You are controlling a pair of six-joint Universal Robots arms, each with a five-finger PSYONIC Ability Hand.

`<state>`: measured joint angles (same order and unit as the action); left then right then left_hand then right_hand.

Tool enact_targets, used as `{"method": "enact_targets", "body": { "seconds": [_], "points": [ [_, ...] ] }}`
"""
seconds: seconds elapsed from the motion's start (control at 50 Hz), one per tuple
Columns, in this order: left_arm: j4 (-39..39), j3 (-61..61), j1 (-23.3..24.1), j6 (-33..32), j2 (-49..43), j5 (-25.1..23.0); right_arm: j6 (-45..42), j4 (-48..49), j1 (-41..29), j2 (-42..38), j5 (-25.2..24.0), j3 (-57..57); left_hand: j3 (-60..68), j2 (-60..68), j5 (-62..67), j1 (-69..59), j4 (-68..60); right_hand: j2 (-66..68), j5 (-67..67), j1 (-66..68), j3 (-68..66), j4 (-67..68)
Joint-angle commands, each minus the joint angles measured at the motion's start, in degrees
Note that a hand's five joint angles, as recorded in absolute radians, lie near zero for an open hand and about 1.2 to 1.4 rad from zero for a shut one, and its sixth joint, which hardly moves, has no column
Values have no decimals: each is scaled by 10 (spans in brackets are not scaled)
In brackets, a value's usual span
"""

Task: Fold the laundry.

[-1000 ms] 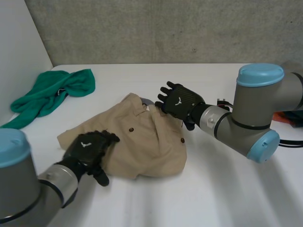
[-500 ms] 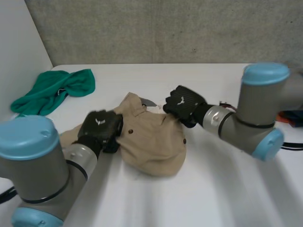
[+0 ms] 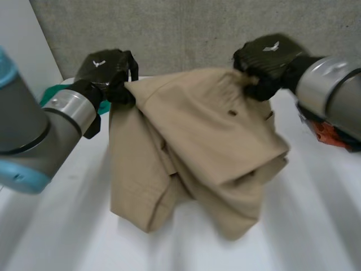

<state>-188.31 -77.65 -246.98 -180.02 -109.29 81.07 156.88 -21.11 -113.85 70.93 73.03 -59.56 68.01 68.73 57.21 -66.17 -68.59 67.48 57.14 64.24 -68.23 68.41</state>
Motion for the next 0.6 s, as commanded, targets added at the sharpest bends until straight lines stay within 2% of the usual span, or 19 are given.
{"method": "enact_targets", "body": {
  "seconds": [0.02,0.08,0.12,0.14,0.16,0.2,0.24,0.26,0.36,0.4,0.48,0.6],
  "points": [
    [30,105,-10,-16,-156,-6,-18,31,-66,-135,93,39,120,113,128,-138,-114,125,129,158,-118,116],
    [30,147,-15,-32,-204,-4,-29,82,-80,-181,139,60,120,113,128,-138,-114,125,129,158,-118,116],
    [33,167,-17,-37,-217,-3,-35,112,-86,-200,165,67,-14,-21,-6,-5,19,125,129,158,-118,116],
    [34,176,-18,-38,-219,-3,-37,127,-86,-207,179,70,-84,-92,-76,66,90,60,63,92,-53,51],
    [40,189,-17,-38,-219,-1,-39,150,-88,-216,202,75,-270,-277,-262,252,276,-232,-229,-200,240,-241],
    [52,193,-16,-36,-209,3,-41,163,-91,-215,219,74,-429,-436,-421,411,435,-552,-548,-519,559,-561],
    [72,185,-12,-31,-177,14,-39,162,-92,-203,234,67,-555,-563,-547,537,561,-575,-571,-542,582,-584],
    [79,180,-11,-29,-164,19,-36,160,-92,-197,235,62,-569,-577,-561,551,575,-575,-571,-542,582,-584],
    [96,102,0,-31,-74,65,-11,143,-68,-122,223,23,-573,-580,-565,555,579,-575,-571,-542,582,-584],
    [93,45,6,-32,-18,101,-10,120,-56,-80,211,0,-568,-575,-560,549,574,-575,-571,-542,582,-584],
    [87,-64,27,-33,71,145,-13,58,-30,-30,179,-38,-553,-560,-545,534,559,-575,-571,-542,582,-584],
    [52,-244,78,-45,165,144,-11,-38,7,-2,132,-89,-513,-520,-505,494,518,-575,-571,-542,582,-584]
  ]
}}
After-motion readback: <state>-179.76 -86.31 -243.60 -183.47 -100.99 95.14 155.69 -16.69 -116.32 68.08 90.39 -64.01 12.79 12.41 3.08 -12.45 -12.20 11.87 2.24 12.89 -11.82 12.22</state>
